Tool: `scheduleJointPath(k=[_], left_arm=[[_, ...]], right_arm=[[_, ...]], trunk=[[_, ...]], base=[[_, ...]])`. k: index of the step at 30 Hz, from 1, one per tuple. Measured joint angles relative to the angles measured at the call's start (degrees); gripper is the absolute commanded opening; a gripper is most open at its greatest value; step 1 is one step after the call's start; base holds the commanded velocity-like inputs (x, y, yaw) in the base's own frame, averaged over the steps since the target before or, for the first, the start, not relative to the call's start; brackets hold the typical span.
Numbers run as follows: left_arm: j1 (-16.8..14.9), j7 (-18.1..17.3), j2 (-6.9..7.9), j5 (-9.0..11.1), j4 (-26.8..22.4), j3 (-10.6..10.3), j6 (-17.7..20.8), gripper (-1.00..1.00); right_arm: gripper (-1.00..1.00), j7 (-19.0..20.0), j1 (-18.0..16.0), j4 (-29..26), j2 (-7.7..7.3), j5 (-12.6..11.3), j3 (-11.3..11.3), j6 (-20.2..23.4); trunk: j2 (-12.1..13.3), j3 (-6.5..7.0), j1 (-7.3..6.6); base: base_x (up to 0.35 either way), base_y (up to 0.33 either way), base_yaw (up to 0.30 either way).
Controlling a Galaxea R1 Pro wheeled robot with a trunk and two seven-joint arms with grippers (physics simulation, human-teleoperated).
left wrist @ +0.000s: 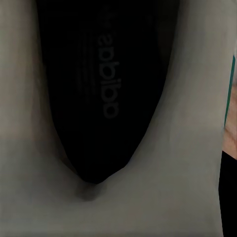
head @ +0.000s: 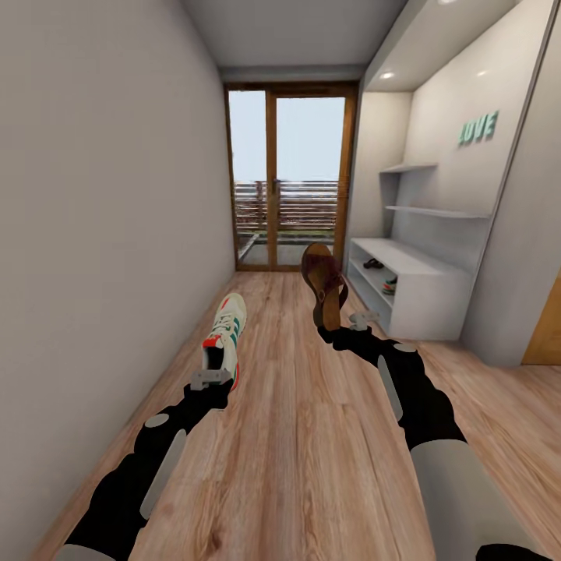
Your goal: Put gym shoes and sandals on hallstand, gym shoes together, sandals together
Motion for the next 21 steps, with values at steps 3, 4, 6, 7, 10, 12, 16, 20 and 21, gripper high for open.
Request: scheduleJointPath(k=[3,4,6,7,10,12,16,20,21], left_arm=[[0.0,0.0,0.0,0.0,0.0,0.0,0.0,-1.0],[0.0,0.0,0.0,0.0,0.0,0.0,0.0,-1.0],[0.0,0.0,0.0,0.0,0.0,0.0,0.0,-1.0],[0.0,0.0,0.0,0.0,0.0,0.0,0.0,-1.0],[0.0,0.0,0.0,0.0,0.0,0.0,0.0,-1.0],[0.0,0.0,0.0,0.0,0.0,0.0,0.0,-1.0],[0.0,0.0,0.0,0.0,0.0,0.0,0.0,-1.0],[0.0,0.0,0.0,0.0,0.0,0.0,0.0,-1.0],[0.0,0.0,0.0,0.0,0.0,0.0,0.0,-1.0]], right_arm=[[-1.0,0.0,0.0,0.0,0.0,0.0,0.0,0.0],[-1.0,0.0,0.0,0.0,0.0,0.0,0.0,0.0],[-1.0,0.0,0.0,0.0,0.0,0.0,0.0,0.0],[-1.0,0.0,0.0,0.0,0.0,0.0,0.0,0.0],[-1.0,0.0,0.0,0.0,0.0,0.0,0.0,0.0],[-1.0,0.0,0.0,0.0,0.0,0.0,0.0,0.0],[-1.0,0.0,0.0,0.0,0.0,0.0,0.0,0.0],[-1.0,0.0,0.0,0.0,0.0,0.0,0.0,0.0],[-1.0,0.0,0.0,0.0,0.0,0.0,0.0,0.0]], trunk=[[0.0,0.0,0.0],[0.0,0.0,0.0],[0.0,0.0,0.0],[0.0,0.0,0.0],[0.0,0.0,0.0],[0.0,0.0,0.0],[0.0,0.0,0.0],[0.0,0.0,0.0],[0.0,0.0,0.0]], base=[[0.342,0.0,0.0],[0.342,0.0,0.0],[0.342,0.0,0.0],[0.342,0.0,0.0],[0.342,0.0,0.0],[0.342,0.0,0.0],[0.342,0.0,0.0],[0.342,0.0,0.0],[0.342,0.0,0.0]])
